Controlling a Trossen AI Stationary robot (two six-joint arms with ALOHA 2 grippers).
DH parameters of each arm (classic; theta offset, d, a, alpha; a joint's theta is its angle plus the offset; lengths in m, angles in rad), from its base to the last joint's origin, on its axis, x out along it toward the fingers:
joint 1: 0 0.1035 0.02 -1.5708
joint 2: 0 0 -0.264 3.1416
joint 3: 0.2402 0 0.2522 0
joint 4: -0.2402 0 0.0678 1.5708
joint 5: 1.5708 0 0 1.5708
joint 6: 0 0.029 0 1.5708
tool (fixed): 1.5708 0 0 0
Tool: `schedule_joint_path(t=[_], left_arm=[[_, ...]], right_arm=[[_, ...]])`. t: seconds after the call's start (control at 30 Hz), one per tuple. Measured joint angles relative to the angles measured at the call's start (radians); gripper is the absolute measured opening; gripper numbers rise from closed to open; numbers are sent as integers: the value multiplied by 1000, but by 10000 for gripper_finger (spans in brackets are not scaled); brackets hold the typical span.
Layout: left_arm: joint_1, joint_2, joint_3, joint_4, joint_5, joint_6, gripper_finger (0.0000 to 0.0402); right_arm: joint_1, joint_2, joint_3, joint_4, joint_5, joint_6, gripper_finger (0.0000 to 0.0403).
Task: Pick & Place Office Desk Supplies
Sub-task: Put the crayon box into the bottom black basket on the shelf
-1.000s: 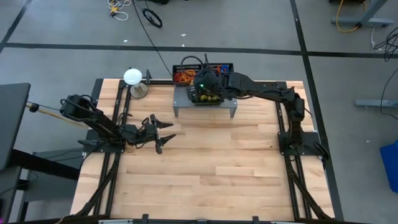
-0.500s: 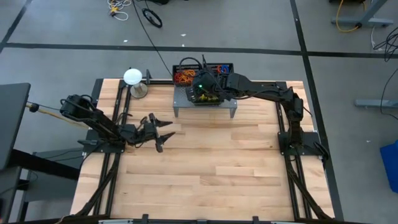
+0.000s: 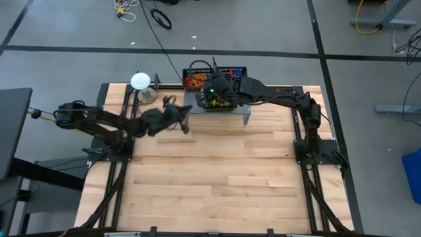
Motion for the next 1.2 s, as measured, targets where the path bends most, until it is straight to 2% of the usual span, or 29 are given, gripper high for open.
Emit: schedule_joint_path(t=[0.07, 0.17, 0.33, 0.47, 0.6, 0.9, 1.2], left_arm=[[52, 0, 72, -112, 14, 2, 9], [118, 0, 141, -192, 70, 23, 8], [201, 0, 181, -207, 268, 1, 8], [234, 12, 183, -200, 374, -32, 8], [250, 43, 186, -182, 391, -43, 7], [255, 130, 275, -225, 416, -44, 7], [255, 145, 284, -226, 406, -43, 7]], right_arm=[[0, 0, 0, 9, -1, -1, 142], [0, 0, 0, 19, -1, -1, 142], [0, 0, 0, 25, -1, -1, 142], [0, 0, 0, 26, -1, 0, 142], [0, 0, 0, 31, -1, 0, 142], [3, -1, 0, 54, -10, 1, 142], [18, -11, 0, 56, -6, 3, 142]])
